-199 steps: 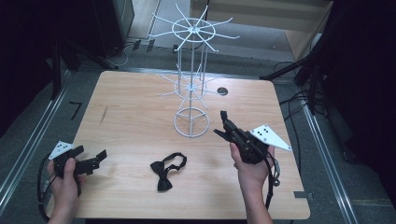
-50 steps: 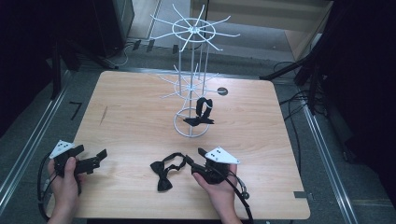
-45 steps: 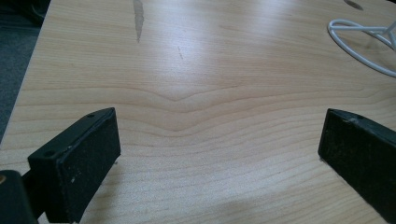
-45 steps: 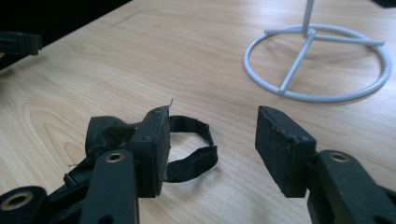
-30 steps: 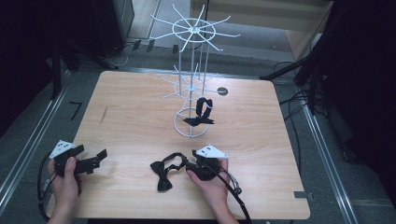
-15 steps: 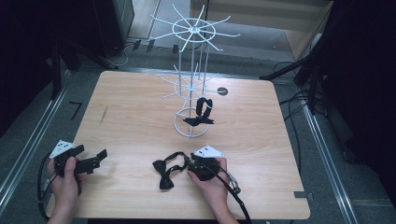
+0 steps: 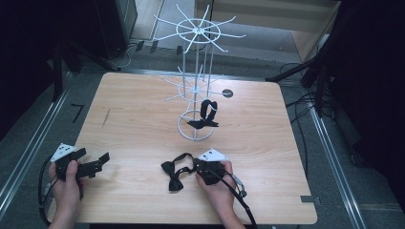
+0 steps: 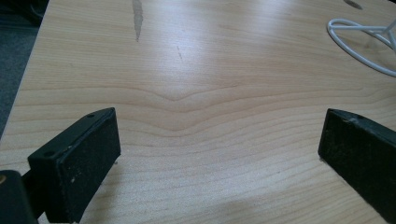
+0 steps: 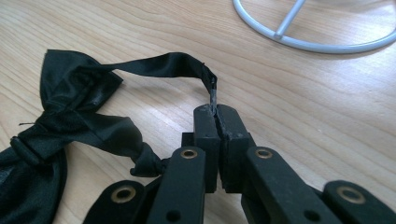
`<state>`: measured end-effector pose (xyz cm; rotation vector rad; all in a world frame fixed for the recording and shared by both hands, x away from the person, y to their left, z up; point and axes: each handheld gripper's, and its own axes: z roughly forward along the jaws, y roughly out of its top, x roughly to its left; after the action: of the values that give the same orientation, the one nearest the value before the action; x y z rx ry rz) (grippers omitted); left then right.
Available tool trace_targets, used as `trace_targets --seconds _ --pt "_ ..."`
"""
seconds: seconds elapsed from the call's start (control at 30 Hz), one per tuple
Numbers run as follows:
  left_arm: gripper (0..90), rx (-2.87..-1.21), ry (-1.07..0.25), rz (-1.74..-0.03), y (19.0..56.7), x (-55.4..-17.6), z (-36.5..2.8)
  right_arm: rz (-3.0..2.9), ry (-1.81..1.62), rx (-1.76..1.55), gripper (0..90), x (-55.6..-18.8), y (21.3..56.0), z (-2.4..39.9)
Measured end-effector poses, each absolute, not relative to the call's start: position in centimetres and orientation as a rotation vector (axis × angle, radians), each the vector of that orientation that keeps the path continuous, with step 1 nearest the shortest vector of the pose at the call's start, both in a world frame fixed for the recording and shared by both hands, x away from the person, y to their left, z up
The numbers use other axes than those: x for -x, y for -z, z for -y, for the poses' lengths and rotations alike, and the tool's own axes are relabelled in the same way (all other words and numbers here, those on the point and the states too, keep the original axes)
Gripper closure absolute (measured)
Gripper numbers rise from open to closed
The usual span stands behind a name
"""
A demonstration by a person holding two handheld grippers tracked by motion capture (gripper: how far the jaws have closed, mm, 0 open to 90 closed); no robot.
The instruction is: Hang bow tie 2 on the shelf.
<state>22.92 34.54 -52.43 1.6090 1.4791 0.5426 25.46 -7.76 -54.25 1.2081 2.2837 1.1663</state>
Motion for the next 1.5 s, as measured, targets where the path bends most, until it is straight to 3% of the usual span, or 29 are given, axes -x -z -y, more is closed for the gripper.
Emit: trace_targets --seconds 1.5 --pt "0.0 -1.599 -0.549 -1.478 52.4 -22.8 -34.5 -1.975 -1.451 -1.002 89.9 -23.0 46.0 9.2"
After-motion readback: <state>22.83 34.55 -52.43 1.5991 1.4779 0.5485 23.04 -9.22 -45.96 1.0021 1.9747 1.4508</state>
